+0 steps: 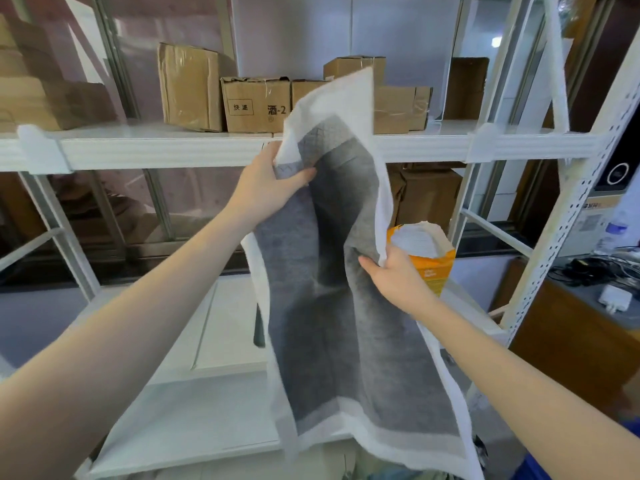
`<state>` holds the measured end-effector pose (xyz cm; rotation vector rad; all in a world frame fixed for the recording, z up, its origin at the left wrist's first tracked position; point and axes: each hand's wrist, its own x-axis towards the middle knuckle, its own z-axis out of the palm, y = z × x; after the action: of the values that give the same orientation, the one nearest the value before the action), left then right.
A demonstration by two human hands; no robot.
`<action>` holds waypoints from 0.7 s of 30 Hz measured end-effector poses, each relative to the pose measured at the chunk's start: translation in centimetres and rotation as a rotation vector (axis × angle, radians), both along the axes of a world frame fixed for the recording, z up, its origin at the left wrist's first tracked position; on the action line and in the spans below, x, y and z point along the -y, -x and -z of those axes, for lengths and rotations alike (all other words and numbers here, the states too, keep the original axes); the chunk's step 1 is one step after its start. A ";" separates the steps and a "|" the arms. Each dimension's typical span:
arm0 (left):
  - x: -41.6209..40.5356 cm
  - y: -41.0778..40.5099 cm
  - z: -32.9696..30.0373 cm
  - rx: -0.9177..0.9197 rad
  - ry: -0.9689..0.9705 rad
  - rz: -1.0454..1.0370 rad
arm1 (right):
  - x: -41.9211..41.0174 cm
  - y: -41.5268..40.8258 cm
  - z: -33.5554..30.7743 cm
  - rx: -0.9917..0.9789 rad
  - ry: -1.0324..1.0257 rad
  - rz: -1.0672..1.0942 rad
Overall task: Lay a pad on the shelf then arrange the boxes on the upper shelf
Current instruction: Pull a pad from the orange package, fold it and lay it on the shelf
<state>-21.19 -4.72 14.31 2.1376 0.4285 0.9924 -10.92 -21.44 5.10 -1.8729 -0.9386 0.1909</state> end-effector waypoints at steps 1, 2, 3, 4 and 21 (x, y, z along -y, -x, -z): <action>0.1 -0.3 0.4 -0.013 0.043 0.017 | -0.3 0.2 0.0 0.036 -0.006 -0.004; 0.5 -0.5 0.7 -0.017 0.094 0.039 | -0.7 0.4 0.0 0.057 -0.003 -0.018; 0.8 -0.8 0.9 -0.008 0.150 0.060 | -1.0 0.7 0.0 0.066 0.003 -0.038; 1.2 -1.0 1.0 0.002 0.201 0.083 | -1.3 1.1 -0.1 0.071 0.030 -0.053; 3.1 0.8 3.4 -0.455 0.150 0.380 | -3.2 0.6 -1.9 -0.062 -0.206 0.102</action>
<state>-22.01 -7.86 10.93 2.1897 0.2812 0.2516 -11.56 -18.24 7.00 -1.7100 -0.7879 0.0869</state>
